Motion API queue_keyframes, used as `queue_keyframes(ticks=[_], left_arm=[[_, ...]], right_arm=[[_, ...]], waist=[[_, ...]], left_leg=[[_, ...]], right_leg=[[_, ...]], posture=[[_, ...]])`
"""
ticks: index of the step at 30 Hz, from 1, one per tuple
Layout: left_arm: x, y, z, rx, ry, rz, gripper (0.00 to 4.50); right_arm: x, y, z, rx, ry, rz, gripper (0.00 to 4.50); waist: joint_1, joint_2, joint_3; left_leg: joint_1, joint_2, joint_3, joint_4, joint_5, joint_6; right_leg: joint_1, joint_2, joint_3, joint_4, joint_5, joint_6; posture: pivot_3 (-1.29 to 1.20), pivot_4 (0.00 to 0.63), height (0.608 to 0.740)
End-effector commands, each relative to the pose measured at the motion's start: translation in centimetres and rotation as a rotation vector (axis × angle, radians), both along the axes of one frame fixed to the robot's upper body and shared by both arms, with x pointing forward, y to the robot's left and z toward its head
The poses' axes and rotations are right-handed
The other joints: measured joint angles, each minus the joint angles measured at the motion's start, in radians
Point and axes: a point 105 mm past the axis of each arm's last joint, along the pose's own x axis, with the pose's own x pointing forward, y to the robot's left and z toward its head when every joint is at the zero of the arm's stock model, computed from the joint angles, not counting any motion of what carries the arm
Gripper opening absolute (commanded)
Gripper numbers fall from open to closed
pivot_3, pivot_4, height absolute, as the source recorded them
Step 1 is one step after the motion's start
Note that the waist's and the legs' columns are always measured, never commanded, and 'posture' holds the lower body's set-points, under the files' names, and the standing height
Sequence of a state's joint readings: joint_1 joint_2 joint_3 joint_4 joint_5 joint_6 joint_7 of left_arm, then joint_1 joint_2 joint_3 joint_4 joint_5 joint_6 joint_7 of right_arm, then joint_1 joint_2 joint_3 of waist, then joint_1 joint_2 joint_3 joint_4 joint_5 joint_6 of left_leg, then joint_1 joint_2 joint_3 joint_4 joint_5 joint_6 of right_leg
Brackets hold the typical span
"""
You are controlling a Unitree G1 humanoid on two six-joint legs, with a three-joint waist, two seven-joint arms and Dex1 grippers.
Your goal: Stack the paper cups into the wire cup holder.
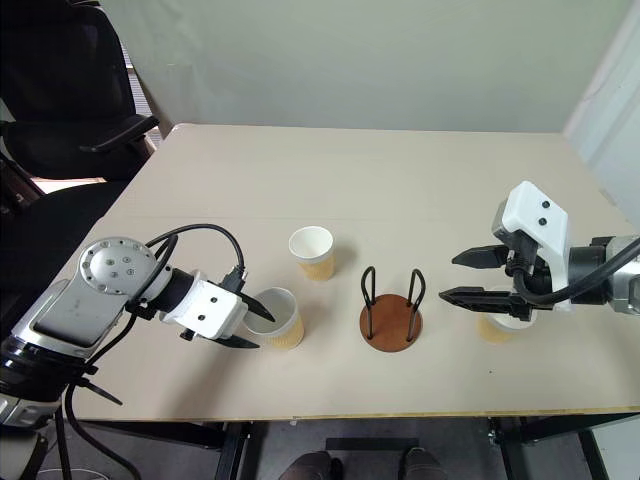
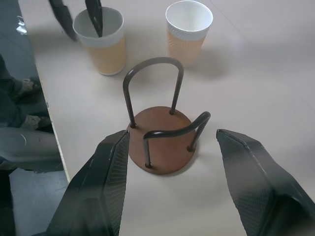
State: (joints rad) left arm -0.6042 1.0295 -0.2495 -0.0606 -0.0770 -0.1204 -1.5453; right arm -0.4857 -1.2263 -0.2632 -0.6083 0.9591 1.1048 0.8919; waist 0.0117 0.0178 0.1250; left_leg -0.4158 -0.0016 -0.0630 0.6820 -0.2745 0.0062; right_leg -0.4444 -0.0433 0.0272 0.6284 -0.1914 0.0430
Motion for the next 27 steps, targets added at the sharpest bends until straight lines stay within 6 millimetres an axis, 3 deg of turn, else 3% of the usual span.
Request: queue_keyframes(ticks=[1, 3, 9, 19, 23, 27], left_arm=[[0.0, -0.3, 1.0, -0.003, -0.012, -0.016, 0.73], [-0.3, -0.3, 1.0, -0.004, 0.006, -0.019, 0.02], [-2.6, 0.0, 1.3, -0.039, 0.191, 0.002, 0.02], [-0.8, -5.5, 11.9, -0.337, 0.205, -0.103, 0.02], [-0.8, -7.9, 14.4, -0.375, 0.192, -0.213, 0.02], [-0.6, -10.5, 15.1, -0.38, 0.196, -0.321, 0.02]], right_arm=[[-0.4, 0.0, 0.8, 0.002, -0.038, -0.001, 2.9], [-0.4, -0.1, 0.7, 0.002, -0.035, -0.003, 2.9], [-0.7, -0.5, 0.5, 0.001, -0.015, -0.011, 2.9], [-2.1, -1.8, 0.1, -0.023, 0.046, -0.04, 2.9], [-2.3, -2.4, -0.3, -0.03, 0.059, -0.074, 2.9], [-2.5, -3.0, -0.7, -0.035, 0.057, -0.116, 2.9]], waist=[[0.0, 0.0, 0.0], [0.0, 0.0, 0.0], [-0.001, 0.0, 0.0], [0.014, 0.0, 0.0], [0.012, 0.0, 0.0], [0.013, 0.0, 0.0]], left_leg=[[0.0, 0.0, 0.0, 0.0, 0.0, 0.0], [0.0, 0.0, 0.0, 0.0, 0.0, 0.0], [-0.001, 0.0, 0.0, 0.0, 0.0, -0.001], [-0.003, -0.001, 0.0, 0.002, 0.001, -0.001], [-0.003, -0.002, 0.0, 0.002, 0.002, -0.003], [-0.003, -0.001, 0.0, 0.001, 0.003, -0.004]], right_leg=[[0.0, 0.0, 0.0, 0.0, 0.0, 0.0], [0.0, 0.0, 0.0, 0.0, 0.0, 0.0], [-0.001, 0.0, 0.0, 0.0, 0.0, 0.0], [0.0, -0.002, 0.0, -0.001, 0.002, 0.0], [0.0, -0.002, 0.0, -0.002, 0.003, 0.003], [0.0, -0.002, 0.0, -0.002, 0.003, 0.006]], posture=[[0.0, 0.15, 0.74], [0.0, 0.15, 0.74], [0.0, 0.15, 0.74], [0.0, 0.15, 0.74], [0.0, 0.15, 0.74], [0.0, 0.15, 0.74]])
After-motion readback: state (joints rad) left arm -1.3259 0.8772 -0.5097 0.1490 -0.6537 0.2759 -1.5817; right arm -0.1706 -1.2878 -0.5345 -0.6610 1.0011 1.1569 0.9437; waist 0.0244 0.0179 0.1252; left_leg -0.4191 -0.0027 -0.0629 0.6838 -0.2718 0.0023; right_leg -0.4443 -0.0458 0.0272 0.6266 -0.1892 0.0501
